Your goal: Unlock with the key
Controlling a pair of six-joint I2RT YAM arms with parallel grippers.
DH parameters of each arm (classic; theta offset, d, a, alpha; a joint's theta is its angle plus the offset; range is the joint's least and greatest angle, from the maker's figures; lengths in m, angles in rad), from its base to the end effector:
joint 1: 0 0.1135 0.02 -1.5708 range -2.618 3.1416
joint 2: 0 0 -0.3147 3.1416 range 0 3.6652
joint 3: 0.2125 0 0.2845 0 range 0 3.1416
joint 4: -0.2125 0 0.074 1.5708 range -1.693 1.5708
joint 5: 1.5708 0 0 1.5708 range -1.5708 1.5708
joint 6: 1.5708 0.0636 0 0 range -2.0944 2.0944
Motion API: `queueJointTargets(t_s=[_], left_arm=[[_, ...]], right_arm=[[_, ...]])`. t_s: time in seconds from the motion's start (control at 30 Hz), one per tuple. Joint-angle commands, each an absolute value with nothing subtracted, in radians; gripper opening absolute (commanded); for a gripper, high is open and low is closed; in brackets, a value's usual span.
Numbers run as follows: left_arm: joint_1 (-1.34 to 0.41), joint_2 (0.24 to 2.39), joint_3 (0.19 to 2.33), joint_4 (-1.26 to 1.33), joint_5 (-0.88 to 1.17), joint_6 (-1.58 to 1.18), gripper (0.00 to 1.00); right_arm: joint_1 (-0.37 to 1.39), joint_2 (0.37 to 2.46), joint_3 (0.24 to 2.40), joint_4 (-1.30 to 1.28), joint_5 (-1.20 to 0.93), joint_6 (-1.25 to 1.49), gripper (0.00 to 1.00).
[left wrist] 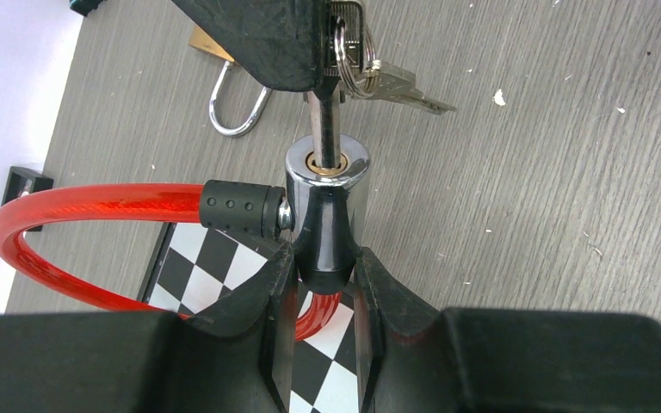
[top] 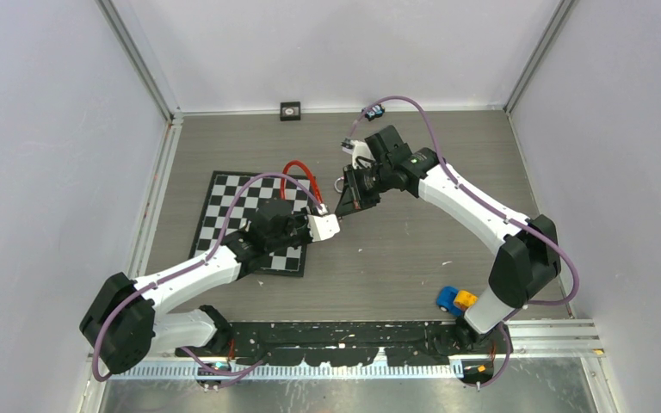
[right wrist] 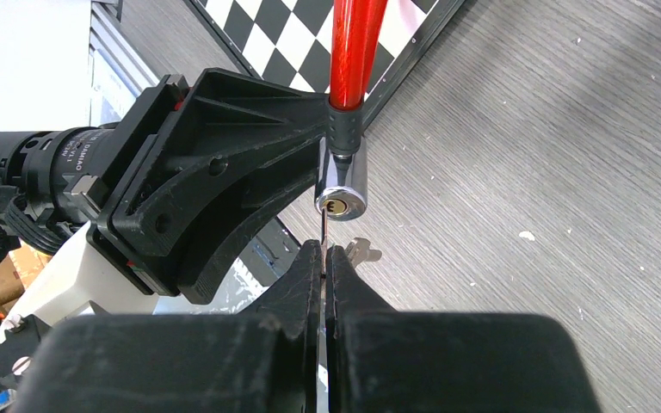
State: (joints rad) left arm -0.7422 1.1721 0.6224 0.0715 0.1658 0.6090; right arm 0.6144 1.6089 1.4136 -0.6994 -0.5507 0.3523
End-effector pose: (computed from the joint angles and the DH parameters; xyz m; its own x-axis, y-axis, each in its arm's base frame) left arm 0.2049 -0.2022 0.2465 0.1650 0.6143 -0.7717 0.8294 0.3370 0.4456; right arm 0.3049 0.2559 0.3329 -0.8601 -0.2469 -0.4465 -0.4923 0.6315 0.5990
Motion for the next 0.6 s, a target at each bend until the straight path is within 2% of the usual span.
queueJointTargets(t_s=[0.0, 0.57], left_arm=[[-0.746, 1.160, 0.646, 0.160, 0.173, 0.605, 0.00], [-0.746, 1.159, 0.646, 0.160, 0.175, 0.603, 0.00]], right_arm=[[0.620, 1.567, 1.412, -0.676, -0.545, 0.338, 0.01], [0.620, 1.587, 1.403, -0.663, -0.548, 0.336, 0.01]])
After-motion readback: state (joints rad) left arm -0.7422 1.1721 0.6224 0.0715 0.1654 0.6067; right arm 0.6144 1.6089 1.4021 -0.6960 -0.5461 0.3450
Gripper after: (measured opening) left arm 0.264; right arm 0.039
